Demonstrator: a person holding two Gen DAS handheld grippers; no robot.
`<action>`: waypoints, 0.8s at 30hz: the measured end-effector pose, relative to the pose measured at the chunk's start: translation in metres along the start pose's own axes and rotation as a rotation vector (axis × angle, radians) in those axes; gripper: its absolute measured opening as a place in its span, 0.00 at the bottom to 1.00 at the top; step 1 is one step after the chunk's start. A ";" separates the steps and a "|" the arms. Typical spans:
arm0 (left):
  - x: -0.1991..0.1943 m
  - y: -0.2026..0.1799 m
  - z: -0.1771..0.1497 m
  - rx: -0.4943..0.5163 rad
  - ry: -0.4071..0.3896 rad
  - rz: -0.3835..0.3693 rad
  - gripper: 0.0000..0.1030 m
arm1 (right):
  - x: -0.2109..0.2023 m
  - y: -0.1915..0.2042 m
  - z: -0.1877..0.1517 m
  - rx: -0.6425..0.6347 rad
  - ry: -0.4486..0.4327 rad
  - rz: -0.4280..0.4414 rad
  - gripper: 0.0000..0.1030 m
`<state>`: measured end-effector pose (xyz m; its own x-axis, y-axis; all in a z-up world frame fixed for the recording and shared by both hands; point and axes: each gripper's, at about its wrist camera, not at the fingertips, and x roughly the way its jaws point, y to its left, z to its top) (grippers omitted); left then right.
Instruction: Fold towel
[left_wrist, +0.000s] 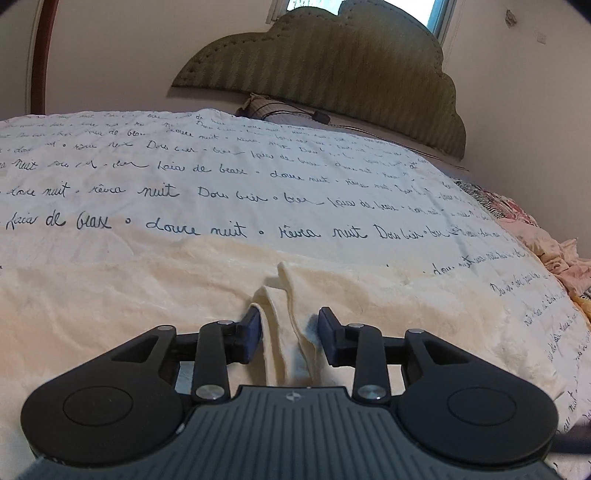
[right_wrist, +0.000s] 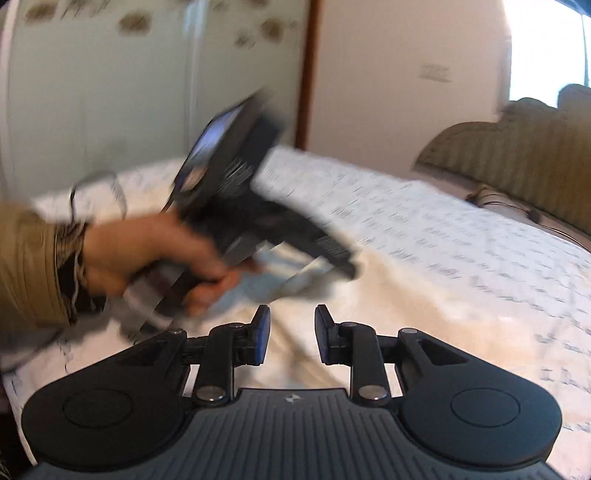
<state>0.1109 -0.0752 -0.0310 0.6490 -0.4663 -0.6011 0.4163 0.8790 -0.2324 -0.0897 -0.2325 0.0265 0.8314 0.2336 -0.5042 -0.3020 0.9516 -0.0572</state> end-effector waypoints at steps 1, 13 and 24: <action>-0.001 0.000 0.001 0.006 -0.011 0.017 0.44 | -0.007 -0.015 0.000 0.033 -0.010 -0.058 0.25; -0.026 -0.030 0.021 0.136 -0.070 0.128 0.53 | -0.016 -0.098 -0.024 0.256 0.111 -0.279 0.25; 0.021 -0.077 -0.002 0.292 0.051 0.095 0.76 | 0.079 -0.132 -0.018 0.073 0.367 -0.412 0.25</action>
<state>0.0909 -0.1525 -0.0270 0.6641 -0.3711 -0.6490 0.5254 0.8493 0.0520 0.0069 -0.3432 -0.0214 0.6526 -0.2333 -0.7208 0.0579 0.9640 -0.2597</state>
